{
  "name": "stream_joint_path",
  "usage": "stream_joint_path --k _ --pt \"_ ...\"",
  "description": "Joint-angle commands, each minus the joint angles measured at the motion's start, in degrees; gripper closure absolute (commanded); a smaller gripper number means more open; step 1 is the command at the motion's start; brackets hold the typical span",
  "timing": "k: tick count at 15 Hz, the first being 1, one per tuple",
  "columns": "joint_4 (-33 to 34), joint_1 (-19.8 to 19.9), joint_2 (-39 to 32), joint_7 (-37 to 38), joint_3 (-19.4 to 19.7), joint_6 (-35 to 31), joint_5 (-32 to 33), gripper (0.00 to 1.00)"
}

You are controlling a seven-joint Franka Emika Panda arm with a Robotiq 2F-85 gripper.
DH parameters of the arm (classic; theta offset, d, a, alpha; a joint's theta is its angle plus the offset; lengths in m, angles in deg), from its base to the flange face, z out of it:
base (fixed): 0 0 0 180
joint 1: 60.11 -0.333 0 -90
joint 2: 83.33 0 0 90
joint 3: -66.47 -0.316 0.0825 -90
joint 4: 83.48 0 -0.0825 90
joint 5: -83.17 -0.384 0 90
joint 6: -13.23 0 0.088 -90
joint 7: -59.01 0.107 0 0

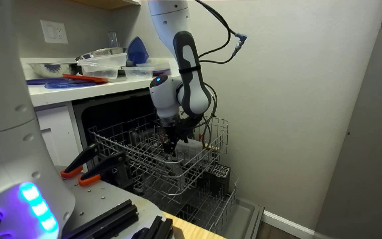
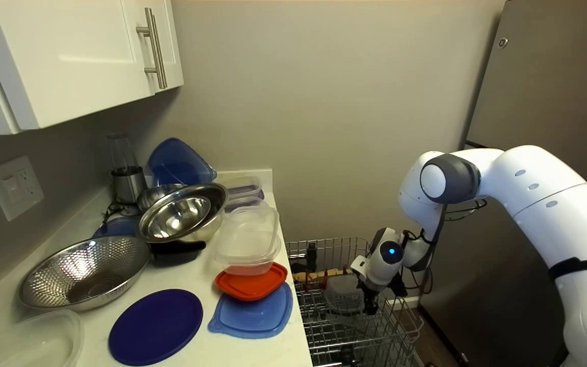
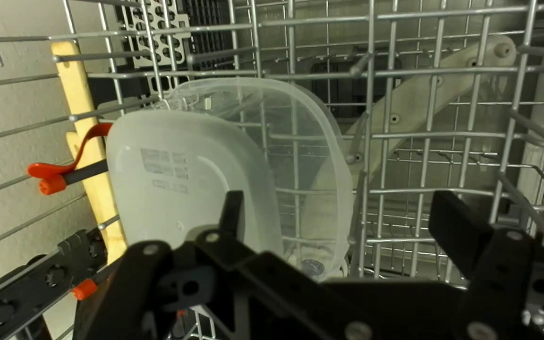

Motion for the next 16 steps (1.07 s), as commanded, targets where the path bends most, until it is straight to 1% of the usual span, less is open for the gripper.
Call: stream_joint_path --k 1,3,5,7,10,11,12,13,14,15,16 --pt "0.0 0.0 0.0 0.0 0.0 0.0 0.0 0.0" --pt "0.0 0.0 0.0 0.0 0.0 0.0 0.0 0.0" --pt "1.8 2.1 -0.8 0.3 -2.2 -0.8 1.1 0.0" --pt "4.4 4.0 -2.2 -0.4 -4.9 -3.1 2.2 0.0" --pt "6.8 4.5 -3.9 -1.1 -5.9 -6.2 1.8 0.0" --pt "7.5 4.0 -4.4 -1.3 -5.1 -7.4 1.4 0.0" --pt "6.1 5.5 -4.5 -11.5 -5.5 -7.4 -7.3 0.0" --pt "5.9 5.1 -4.7 -13.5 -4.7 -8.4 -9.5 0.0" --pt "7.7 1.2 -5.2 -7.5 -1.1 -10.9 -5.9 0.0" --pt "7.6 0.5 -5.5 -9.0 0.1 -12.1 -7.1 0.0" --pt "7.9 -0.9 -5.9 -8.5 1.9 -13.6 -7.0 0.0"
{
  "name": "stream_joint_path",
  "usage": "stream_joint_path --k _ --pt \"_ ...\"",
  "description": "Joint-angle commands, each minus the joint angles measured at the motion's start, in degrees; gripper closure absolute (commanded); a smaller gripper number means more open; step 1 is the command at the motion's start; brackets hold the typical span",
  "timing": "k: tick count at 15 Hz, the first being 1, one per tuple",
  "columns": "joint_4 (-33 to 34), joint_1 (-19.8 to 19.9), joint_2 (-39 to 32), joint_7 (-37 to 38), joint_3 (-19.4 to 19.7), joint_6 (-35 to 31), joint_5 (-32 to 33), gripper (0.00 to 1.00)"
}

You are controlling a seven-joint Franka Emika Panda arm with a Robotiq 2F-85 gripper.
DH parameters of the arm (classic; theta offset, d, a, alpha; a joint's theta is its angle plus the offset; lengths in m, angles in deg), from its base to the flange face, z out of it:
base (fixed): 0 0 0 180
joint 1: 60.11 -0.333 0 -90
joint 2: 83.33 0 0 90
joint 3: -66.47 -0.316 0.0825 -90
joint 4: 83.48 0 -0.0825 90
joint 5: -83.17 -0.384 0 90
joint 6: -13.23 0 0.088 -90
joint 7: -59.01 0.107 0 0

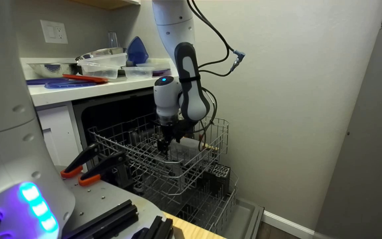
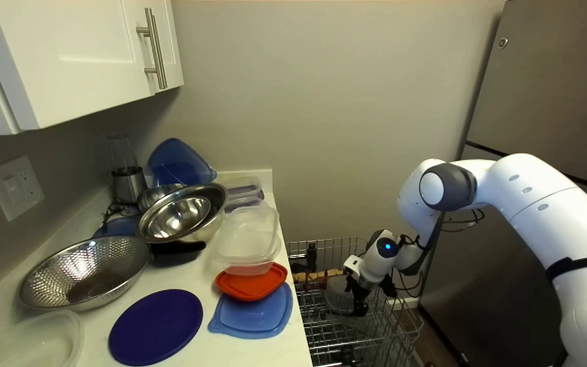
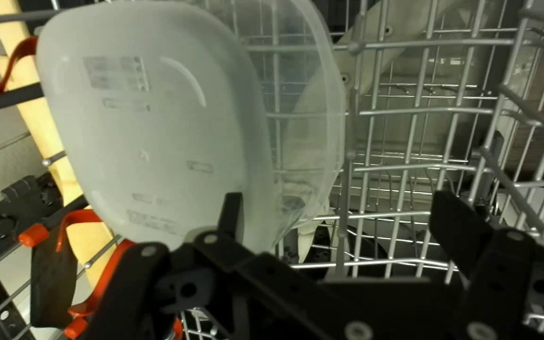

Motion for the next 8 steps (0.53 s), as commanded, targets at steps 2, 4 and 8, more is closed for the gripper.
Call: stream_joint_path --k 2,4,8 --pt "2.5 -5.8 -1.5 0.5 7.5 -7.5 -0.8 0.0" --pt "3.7 -8.0 -2.0 1.3 10.0 -9.8 -0.4 0.0" --pt "3.6 -8.4 -1.4 0.5 10.0 -9.4 0.0 0.0"
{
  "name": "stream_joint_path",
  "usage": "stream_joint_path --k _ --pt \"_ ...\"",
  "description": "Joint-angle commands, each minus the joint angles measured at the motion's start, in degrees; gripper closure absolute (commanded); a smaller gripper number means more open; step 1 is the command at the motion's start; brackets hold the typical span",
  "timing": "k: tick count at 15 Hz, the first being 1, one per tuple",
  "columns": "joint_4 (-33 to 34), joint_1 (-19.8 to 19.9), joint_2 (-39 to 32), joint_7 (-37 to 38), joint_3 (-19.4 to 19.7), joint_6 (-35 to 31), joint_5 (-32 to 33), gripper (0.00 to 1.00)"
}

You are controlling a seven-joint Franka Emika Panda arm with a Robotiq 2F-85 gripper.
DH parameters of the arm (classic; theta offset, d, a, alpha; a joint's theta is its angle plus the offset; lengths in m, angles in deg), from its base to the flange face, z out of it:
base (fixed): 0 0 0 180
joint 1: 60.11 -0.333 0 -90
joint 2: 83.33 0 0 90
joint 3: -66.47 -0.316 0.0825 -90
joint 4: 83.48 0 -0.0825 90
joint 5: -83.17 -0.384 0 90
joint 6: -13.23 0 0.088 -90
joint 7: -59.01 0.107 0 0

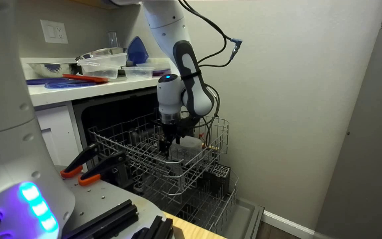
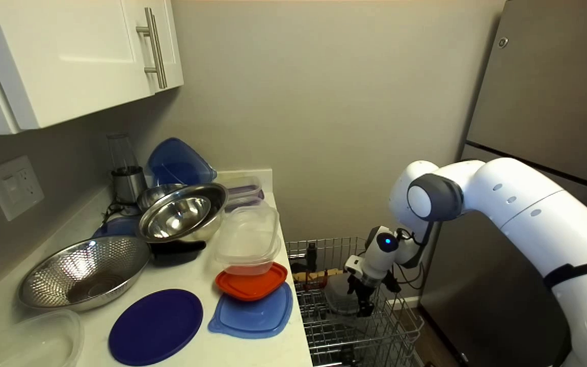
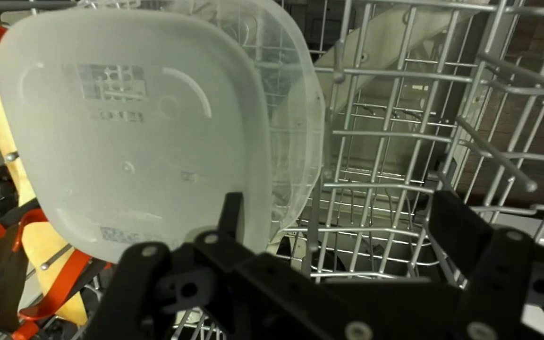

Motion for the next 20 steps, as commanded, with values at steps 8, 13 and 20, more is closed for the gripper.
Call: stream_joint_path --k 8,13,20 --pt "0.3 -0.6 -0.2 0.1 0.5 -0.1 0.0 0.0" --pt "0.5 -2.4 -0.7 0.5 1.5 0.0 0.8 0.0" --pt "0.1 -8.2 -0.6 2.3 6.6 0.0 0.8 0.0"
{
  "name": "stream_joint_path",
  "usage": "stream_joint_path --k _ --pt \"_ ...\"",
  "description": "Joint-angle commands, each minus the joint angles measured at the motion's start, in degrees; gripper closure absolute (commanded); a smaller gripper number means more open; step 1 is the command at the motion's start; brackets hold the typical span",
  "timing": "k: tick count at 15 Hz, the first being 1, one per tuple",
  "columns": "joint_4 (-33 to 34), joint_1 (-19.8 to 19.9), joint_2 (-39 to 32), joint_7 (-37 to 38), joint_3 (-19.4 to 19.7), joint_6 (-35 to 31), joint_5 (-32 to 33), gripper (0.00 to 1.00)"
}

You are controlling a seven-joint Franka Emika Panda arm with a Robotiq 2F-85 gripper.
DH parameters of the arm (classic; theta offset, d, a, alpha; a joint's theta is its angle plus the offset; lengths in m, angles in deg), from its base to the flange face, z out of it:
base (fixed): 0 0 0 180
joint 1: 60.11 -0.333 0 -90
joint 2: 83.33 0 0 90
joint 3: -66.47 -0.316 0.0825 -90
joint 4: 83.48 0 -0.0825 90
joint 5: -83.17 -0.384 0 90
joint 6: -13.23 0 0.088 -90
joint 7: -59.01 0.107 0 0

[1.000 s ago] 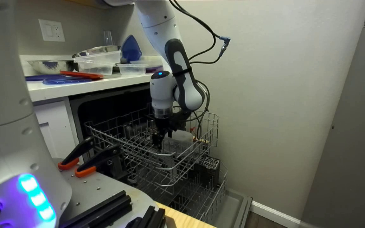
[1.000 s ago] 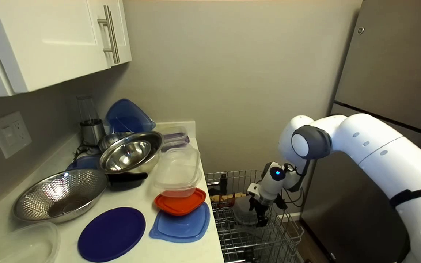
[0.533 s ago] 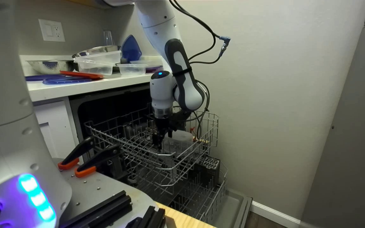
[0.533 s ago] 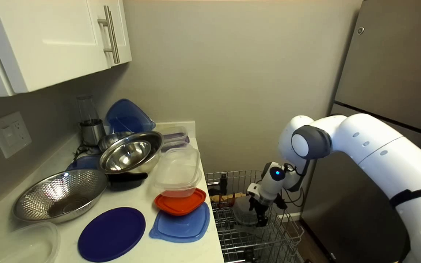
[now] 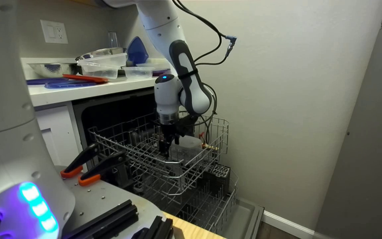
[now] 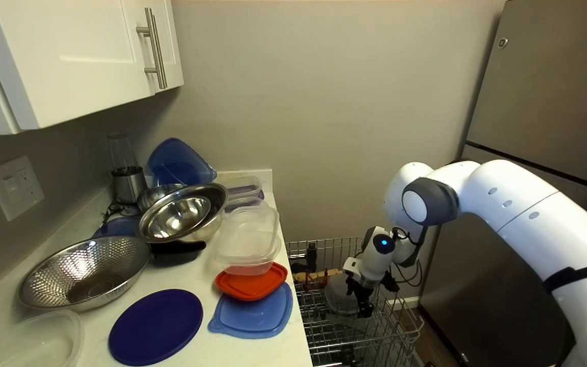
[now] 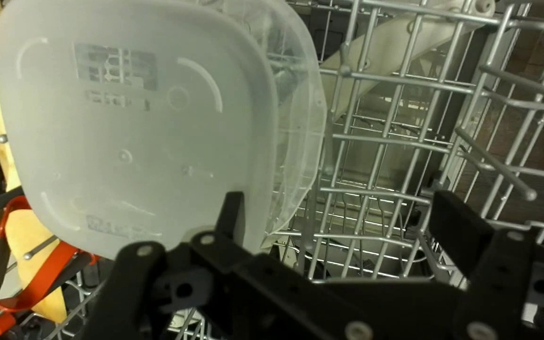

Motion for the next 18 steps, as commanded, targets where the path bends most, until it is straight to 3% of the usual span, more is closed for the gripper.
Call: stream_joint_path --k 1,10,18 --pt "-0.3 -5.3 0.1 2.0 4.5 0.5 0.1 0.0" --pt "-4.3 -8.7 4.0 1.8 5.7 7.3 0.0 0.0" --pt "-6.1 -8.2 5.4 1.7 4.9 12.0 -0.3 0.0"
